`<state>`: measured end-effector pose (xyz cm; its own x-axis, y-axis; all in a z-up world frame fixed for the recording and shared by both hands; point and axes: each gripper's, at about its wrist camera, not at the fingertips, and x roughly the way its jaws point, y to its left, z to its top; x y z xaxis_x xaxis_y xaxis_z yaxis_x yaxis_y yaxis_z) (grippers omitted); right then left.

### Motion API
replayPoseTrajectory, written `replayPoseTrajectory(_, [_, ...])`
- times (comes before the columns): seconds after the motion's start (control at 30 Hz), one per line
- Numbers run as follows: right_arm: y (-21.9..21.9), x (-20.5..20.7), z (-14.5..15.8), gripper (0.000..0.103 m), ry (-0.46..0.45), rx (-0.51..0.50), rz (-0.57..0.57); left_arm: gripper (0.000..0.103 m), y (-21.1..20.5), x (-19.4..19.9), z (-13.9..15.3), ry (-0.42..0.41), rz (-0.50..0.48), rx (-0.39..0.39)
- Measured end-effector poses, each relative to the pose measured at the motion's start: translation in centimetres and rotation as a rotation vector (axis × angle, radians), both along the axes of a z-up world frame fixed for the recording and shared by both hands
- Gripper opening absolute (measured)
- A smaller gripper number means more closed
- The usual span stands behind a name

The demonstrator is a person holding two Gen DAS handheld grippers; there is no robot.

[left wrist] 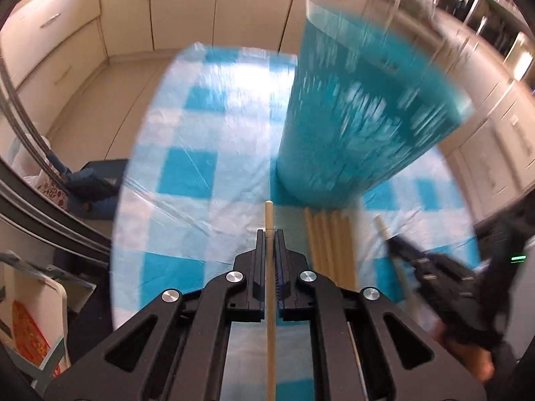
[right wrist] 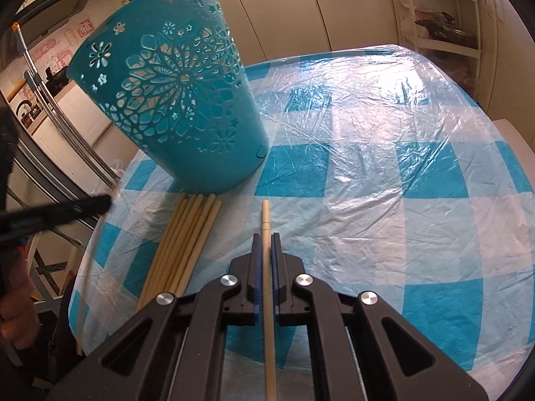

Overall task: Organize utensils
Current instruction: 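Drop a chopstick into the teal basket with the left tool while the right tool holds one, then lift the held chopstick with the right tool and release it into the basket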

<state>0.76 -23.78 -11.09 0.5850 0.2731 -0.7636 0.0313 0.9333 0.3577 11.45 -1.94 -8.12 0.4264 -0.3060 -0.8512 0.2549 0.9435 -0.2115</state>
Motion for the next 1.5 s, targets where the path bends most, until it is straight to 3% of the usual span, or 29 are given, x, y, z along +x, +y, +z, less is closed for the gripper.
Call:
replayPoseTrajectory(0.2, [-0.1, 0.1, 0.1, 0.006, -0.001, 0.02, -0.002, 0.005, 1.7, -1.6, 10.3, -0.214, -0.007, -0.179])
replayPoseTrajectory(0.3, [-0.3, 0.0, 0.1, 0.006, -0.003, 0.023, -0.002, 0.005, 0.9, -2.0, 16.3, -0.383, -0.017, -0.255])
replayPoseTrajectory(0.37, [-0.5, -0.3, -0.1, 0.006, -0.004, 0.023, -0.002, 0.005, 0.1, -2.0, 18.9, -0.502, 0.005, -0.269])
replayPoseTrajectory(0.5, [-0.6, -0.4, -0.1, 0.006, -0.006, 0.024, -0.001, 0.005, -2.8, -0.9, 21.4, -0.747, 0.112, -0.253])
replayPoseTrajectory(0.57, [-0.5, -0.3, -0.1, 0.006, -0.006, 0.026, -0.003, 0.005, -4.1, 0.3, 21.3, -0.803, 0.139, -0.241])
replayPoseTrajectory(0.77, [-0.6, -0.3, -0.1, 0.006, -0.006, 0.031, -0.005, 0.005, -7.5, 5.1, 16.9, -0.75, 0.184, -0.173])
replayPoseTrajectory(0.93, [-0.5, -0.3, -0.1, 0.006, -0.006, 0.028, -0.004, 0.005, -7.9, 5.9, 12.9, -0.693, 0.15, -0.105])
replayPoseTrajectory(1.17, [-0.5, -0.3, -0.1, 0.007, -0.006, 0.032, -0.005, 0.006, -8.3, 6.5, 9.9, -0.572, 0.09, 0.008])
replayPoseTrajectory(1.27, [-0.5, -0.3, 0.0, 0.012, -0.007, 0.045, 0.007, 0.021, -7.0, 5.9, 9.5, -0.536, 0.104, 0.026])
replayPoseTrajectory(1.33, [-0.4, -0.3, 0.1, 0.014, -0.003, 0.036, 0.017, 0.052, -5.6, 5.0, 9.7, -0.54, 0.139, 0.035])
replayPoseTrajectory(1.5, [1.1, -0.1, 0.7, 0.014, 0.021, -0.087, 0.054, 0.066, -1.3, 2.2, 9.3, -0.54, 0.195, 0.035])
